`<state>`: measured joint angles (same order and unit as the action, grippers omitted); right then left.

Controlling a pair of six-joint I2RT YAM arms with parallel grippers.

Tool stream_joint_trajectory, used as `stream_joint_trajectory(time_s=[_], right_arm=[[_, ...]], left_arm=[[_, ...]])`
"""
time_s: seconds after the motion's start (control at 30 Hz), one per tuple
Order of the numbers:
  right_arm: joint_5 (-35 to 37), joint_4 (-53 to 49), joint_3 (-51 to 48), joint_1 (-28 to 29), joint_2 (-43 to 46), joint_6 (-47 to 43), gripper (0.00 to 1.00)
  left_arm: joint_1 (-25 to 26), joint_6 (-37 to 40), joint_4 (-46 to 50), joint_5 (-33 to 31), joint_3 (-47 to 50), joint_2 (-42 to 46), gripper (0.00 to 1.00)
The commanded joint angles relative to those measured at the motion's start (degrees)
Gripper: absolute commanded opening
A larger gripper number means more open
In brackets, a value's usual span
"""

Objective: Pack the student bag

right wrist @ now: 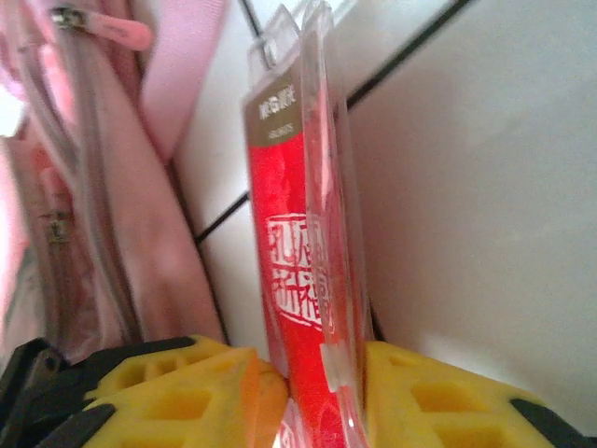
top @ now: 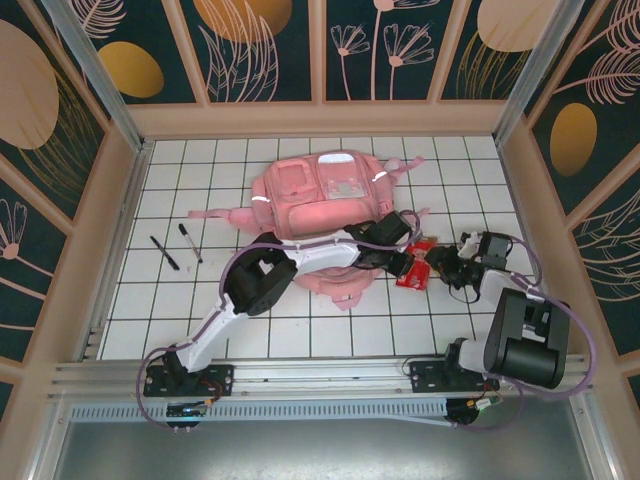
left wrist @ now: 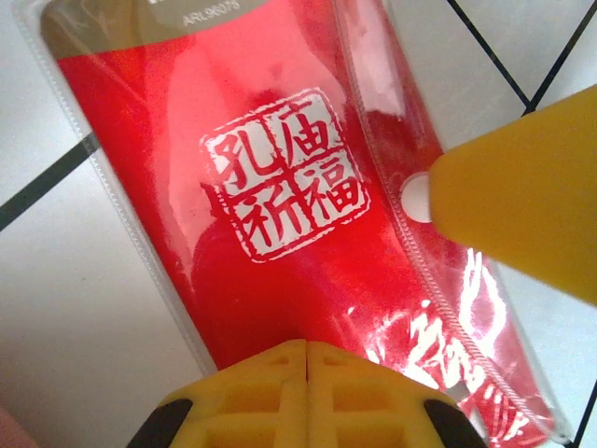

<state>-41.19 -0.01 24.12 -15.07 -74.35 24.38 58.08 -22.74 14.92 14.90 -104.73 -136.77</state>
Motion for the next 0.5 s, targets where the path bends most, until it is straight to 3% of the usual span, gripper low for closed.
stream_joint_trajectory(time_s=[0.0,0.23,0.4,0.47], right_arm=[[-8.2,2.7,-1.3,0.6,1.1,1.4,0.29],[-6.1,2.4,-2.4,2.8,-2.6,0.8,0.23],[-4.4,4.1,-3.0,6.8,-2.5,2.2,0.11],[-4.4,4.0,-2.8,6.9,-1.1,2.8,0.00]], left_arm=[[0.0,-0.1,5.1,0.3,3.9,-1.5,0.00],[-0.1,-0.2,2.8,0.7,3.6,0.9,0.01],[-0.3,-0.2,1.4,2.4,2.8,1.2,0.01],[-0.4,0.2,1.8,2.9,2.4,1.5,0.02]])
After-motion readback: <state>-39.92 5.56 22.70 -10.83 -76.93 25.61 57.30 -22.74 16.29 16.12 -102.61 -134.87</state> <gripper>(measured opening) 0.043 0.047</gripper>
